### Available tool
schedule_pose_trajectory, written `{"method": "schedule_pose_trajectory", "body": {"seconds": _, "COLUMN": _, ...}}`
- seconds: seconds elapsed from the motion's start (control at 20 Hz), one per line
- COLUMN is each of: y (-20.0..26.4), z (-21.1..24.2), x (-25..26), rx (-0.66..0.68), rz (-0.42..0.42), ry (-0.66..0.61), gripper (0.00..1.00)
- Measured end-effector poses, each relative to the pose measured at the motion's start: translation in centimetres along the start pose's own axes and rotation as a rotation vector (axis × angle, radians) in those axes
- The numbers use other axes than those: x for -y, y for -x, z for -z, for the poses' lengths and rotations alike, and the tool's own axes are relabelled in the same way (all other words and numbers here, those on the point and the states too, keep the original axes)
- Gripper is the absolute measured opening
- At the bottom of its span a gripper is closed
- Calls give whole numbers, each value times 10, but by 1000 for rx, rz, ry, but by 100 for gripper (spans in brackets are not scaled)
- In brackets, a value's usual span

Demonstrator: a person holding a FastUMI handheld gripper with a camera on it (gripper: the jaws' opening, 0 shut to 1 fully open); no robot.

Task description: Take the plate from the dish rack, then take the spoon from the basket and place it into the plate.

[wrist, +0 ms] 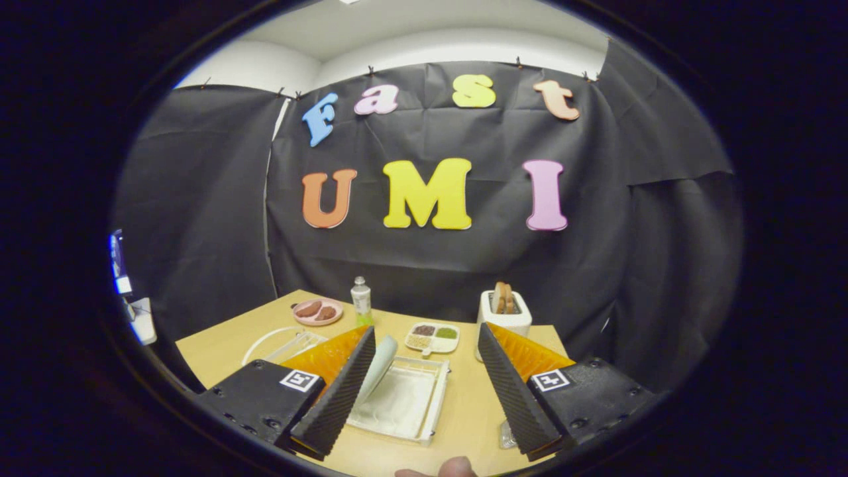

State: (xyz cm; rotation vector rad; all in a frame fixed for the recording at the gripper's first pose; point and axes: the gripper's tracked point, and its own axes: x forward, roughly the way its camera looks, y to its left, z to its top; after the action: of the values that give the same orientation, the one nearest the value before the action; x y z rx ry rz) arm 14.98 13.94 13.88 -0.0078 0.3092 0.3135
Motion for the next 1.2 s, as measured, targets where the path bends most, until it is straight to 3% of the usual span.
{"method": "schedule_pose_trajectory", "body": {"seconds": 0.2, "y": -41, "z": 12, "x": -43, "rx": -229, "rz": -120, "ry": -138, "gripper": 100}}
{"method": "schedule_pose_trajectory", "body": {"seconds": 0.6, "y": -105, "z": 55, "x": -63, "rx": -525, "rz": -65, "ry": -161, "gripper": 100}}
{"method": "schedule_pose_trajectory", "body": {"seconds": 1.2, "y": -152, "z": 129, "x": -95, "rx": -774, "rz": -26, "ry": -206, "gripper": 98}}
